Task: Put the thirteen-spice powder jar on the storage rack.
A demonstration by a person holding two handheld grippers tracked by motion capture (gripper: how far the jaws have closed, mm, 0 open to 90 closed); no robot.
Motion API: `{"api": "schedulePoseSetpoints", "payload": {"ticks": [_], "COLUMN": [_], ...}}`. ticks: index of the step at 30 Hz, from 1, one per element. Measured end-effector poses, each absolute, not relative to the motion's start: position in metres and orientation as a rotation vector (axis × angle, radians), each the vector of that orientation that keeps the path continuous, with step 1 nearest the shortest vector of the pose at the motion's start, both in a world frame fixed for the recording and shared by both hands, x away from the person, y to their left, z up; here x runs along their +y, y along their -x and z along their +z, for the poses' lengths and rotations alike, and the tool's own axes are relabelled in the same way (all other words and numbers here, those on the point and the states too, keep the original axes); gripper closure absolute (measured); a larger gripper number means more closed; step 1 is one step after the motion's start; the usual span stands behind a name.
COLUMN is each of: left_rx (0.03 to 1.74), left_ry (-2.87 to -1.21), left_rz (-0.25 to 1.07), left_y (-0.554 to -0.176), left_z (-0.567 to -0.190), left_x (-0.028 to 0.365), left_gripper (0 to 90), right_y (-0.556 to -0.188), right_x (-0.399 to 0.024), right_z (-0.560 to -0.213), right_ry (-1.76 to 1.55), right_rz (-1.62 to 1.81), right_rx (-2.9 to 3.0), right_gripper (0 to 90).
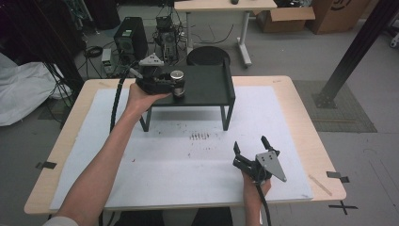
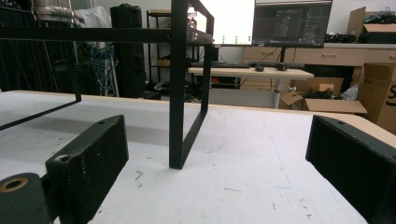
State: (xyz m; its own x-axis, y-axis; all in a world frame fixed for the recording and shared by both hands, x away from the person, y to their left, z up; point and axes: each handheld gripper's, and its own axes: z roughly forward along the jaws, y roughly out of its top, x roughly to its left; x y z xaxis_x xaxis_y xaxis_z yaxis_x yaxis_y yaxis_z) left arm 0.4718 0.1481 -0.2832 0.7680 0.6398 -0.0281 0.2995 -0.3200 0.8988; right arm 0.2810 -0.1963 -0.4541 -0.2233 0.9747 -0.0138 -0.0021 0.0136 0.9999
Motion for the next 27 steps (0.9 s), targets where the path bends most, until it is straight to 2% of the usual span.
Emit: {"api": "schedulePoseSetpoints", "payload": {"ticks": [27], "left_rx": [0.714], "left_ry": [-1.907], "left_rz": [0.408], "left_y": [-0.4727], "left_z": [-0.2911], "left_x": [0.1490], "left_gripper": [48.7], "right_y": [-0.2810], "right_x": [-0.1963], "right_z": [-0.4541], "right_ry": [-1.082], "right_rz": [1.363], "right_rx": [1.379], "right_gripper": [5.5]}}
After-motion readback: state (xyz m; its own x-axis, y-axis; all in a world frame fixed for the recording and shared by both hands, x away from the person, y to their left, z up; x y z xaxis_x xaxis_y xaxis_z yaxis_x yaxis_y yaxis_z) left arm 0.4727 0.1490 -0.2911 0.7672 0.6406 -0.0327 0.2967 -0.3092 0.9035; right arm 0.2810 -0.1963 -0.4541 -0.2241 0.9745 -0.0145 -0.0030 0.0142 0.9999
